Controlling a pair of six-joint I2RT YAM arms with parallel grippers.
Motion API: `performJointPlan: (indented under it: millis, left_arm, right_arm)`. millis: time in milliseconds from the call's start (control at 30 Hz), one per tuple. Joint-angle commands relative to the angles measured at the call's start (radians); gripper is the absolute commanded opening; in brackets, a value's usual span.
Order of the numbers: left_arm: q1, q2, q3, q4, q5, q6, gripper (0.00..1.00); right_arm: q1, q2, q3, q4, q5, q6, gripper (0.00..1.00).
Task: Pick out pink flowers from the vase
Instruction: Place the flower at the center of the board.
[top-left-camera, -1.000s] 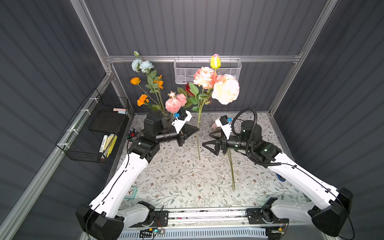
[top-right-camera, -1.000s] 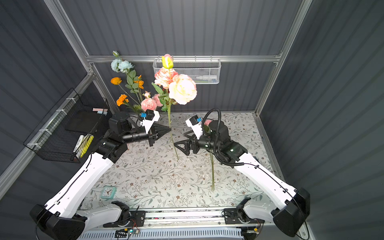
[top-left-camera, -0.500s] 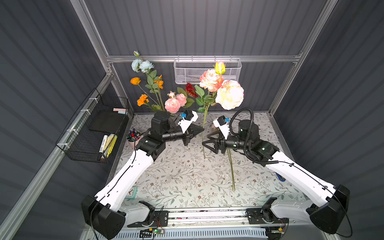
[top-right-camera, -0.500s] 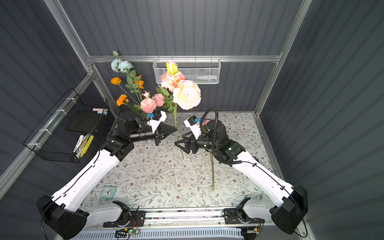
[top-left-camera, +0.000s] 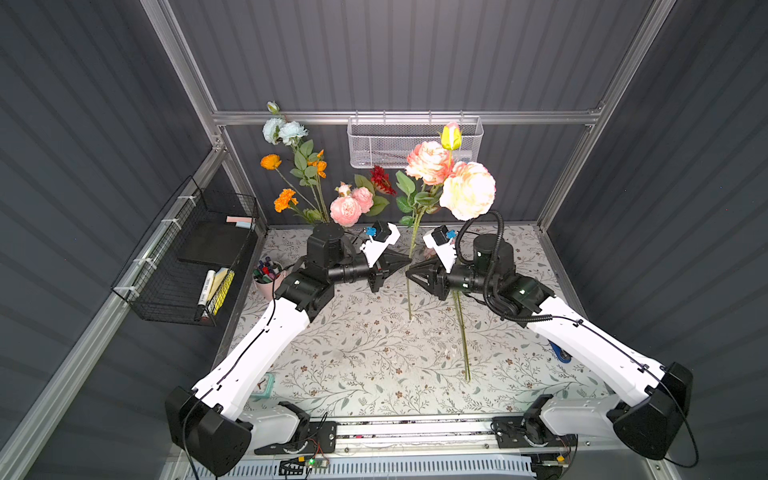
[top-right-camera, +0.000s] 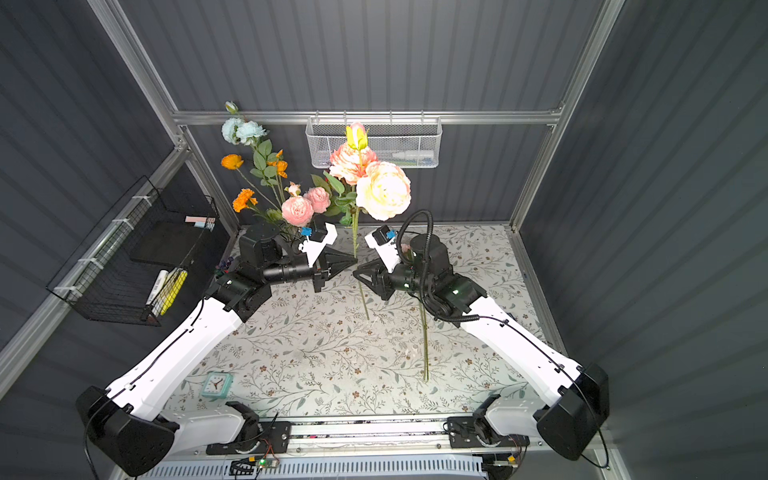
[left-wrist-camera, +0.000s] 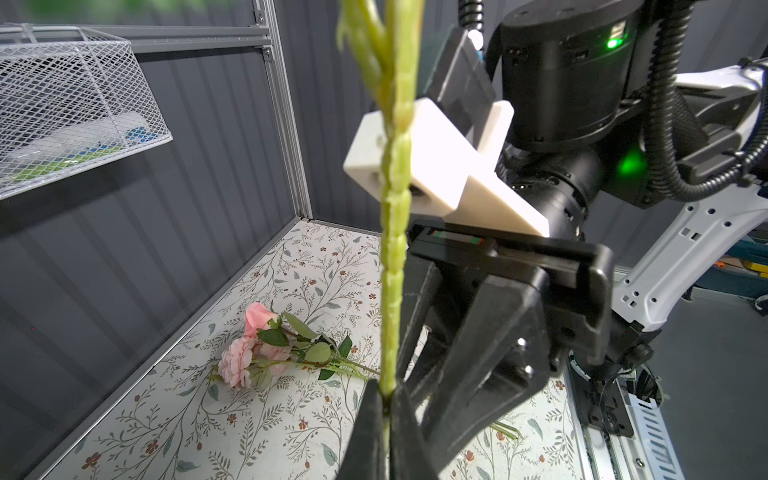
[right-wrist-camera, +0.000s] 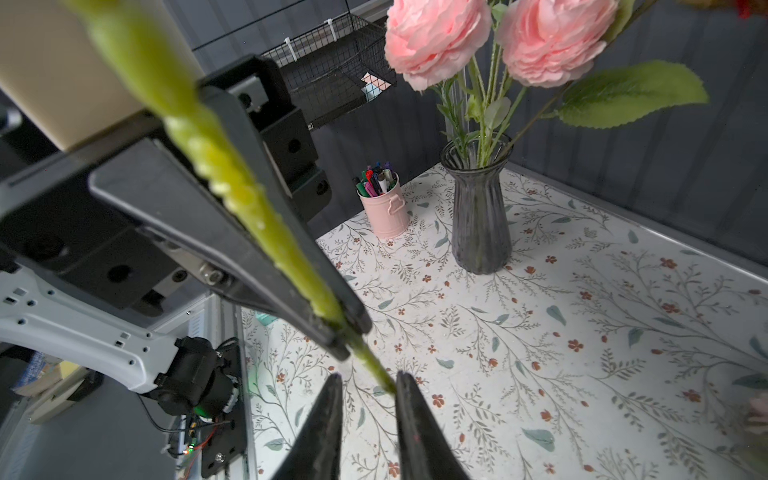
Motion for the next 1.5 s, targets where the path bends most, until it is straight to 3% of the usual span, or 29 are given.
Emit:
performJointPlan:
  millis: [0,100,167,200,267,433,567,733,867,1067,1100,1133,1167,1200,1467]
  left_arm:
    - [-0.007,0.009,0.033,0.024,-0.003,-0.007,0.0]
    - [-0.008,0.012,0.03,0.027,-0.004,-0.011,0.0]
    - [-0.011,0.012,0.027,0.032,-0.004,-0.015,0.0]
    - [-0.011,0.011,0.023,0.035,-0.006,-0.016,0.0]
    - [-0.012,0.011,0.02,0.036,-0.008,-0.018,0.0]
    - [-0.014,0.012,0.019,0.035,-0.011,-0.016,0.0]
    - [-0.015,0.011,0.021,0.033,-0.014,-0.016,0.0]
    - [-0.015,0.009,0.018,0.029,-0.014,-0.016,0.0]
    - [-0.017,0.003,0.004,0.044,-0.013,-0.026,0.0]
    - [-0.017,-0.011,-0.016,0.043,-0.023,-0.024,0.0]
    - [-0.017,-0.016,-0.019,0.034,-0.024,-0.012,0.16]
    - [-0.017,-0.023,-0.024,0.029,-0.036,-0.005,0.41]
    - [-0.017,-0.035,-0.036,0.03,-0.056,0.006,0.78]
    - [-0.017,-0.048,-0.049,0.033,-0.066,0.024,0.99]
    - [-0.017,-0.102,-0.118,-0.027,-0.174,0.077,0.99]
  right_arm:
    - [0.003,0.011,0.021,0.025,-0.015,-0.016,0.13]
    - [0.004,0.011,0.02,0.028,-0.019,-0.025,0.05]
    - [0.003,0.011,0.02,0.029,-0.012,-0.027,0.05]
    - [0.003,0.012,0.021,0.03,-0.01,-0.027,0.09]
    - [0.002,0.011,0.021,0.033,-0.007,-0.024,0.3]
    - [0.003,0.018,0.024,0.047,-0.012,-0.016,0.43]
    - [0.004,0.027,0.031,0.049,-0.009,-0.018,0.27]
    - [0.003,0.03,0.039,0.044,0.004,-0.036,0.18]
    - [0.004,0.031,0.045,0.036,-0.004,-0.054,0.0]
    - [0.002,0.004,0.026,0.031,0.021,-0.061,0.0]
    - [0.002,0.0,0.024,0.017,0.046,-0.057,0.0]
    - [0.001,0.0,0.027,-0.005,0.065,-0.056,0.0]
    - [-0.002,0.0,0.036,-0.043,0.08,-0.057,0.0]
    - [-0.008,0.002,0.043,-0.079,0.102,-0.054,0.0]
    - [-0.16,-0.032,0.001,-0.307,0.162,0.056,0.0]
